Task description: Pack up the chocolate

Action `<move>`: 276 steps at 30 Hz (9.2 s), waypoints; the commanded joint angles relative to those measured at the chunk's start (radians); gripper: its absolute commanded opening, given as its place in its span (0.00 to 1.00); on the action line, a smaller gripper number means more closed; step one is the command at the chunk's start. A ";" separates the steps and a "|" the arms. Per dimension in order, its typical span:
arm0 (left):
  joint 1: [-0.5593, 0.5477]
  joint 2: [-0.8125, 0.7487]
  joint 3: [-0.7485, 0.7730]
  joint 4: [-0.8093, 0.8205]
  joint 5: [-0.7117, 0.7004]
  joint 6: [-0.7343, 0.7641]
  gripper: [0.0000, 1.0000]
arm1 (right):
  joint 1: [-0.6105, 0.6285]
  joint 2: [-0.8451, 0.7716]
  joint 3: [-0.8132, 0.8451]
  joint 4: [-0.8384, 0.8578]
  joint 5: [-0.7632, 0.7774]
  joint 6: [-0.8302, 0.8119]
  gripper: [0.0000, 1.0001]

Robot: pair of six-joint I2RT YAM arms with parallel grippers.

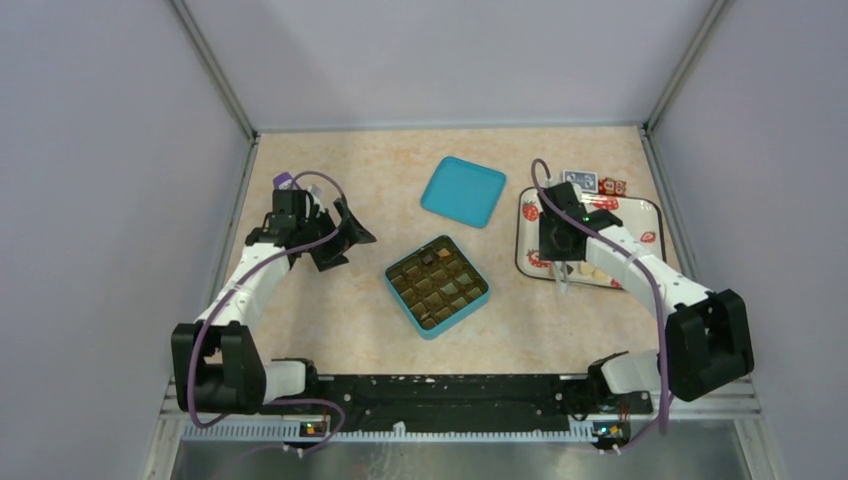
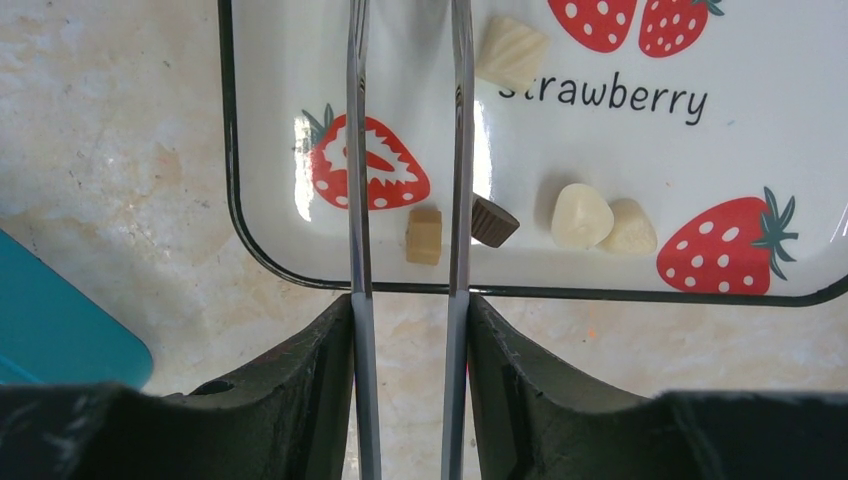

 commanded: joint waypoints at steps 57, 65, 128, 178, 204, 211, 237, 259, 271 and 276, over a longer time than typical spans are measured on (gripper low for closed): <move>0.027 -0.037 0.168 -0.092 -0.168 0.049 0.98 | 0.524 -0.078 0.255 0.018 -0.179 0.009 0.19; 0.028 -0.037 0.128 -0.067 -0.093 0.024 0.98 | 0.591 0.039 0.248 0.134 -0.187 0.043 0.20; 0.028 -0.048 0.122 -0.058 -0.044 0.050 0.98 | 0.558 -0.124 0.201 0.002 0.073 0.119 0.16; 0.027 0.012 0.137 -0.029 -0.026 0.053 0.98 | -0.056 -0.197 -0.053 -0.053 0.029 0.094 0.44; 0.028 -0.011 0.122 -0.036 -0.029 0.061 0.98 | -0.058 -0.184 -0.045 -0.016 0.028 0.072 0.21; 0.028 -0.012 0.130 -0.042 -0.044 0.061 0.98 | -0.052 -0.244 0.063 -0.082 -0.065 0.035 0.17; 0.054 -0.027 0.174 -0.112 -0.122 0.075 0.98 | 0.634 0.018 0.256 0.104 -0.216 0.055 0.16; 0.056 -0.034 0.164 -0.113 -0.128 0.078 0.98 | 0.676 0.123 0.278 0.160 -0.280 0.021 0.18; 0.056 -0.042 0.161 -0.113 -0.129 0.082 0.98 | 0.681 0.131 0.292 0.147 -0.229 0.030 0.36; 0.057 -0.042 0.156 -0.111 -0.126 0.081 0.98 | 0.681 0.117 0.302 0.133 -0.209 0.029 0.38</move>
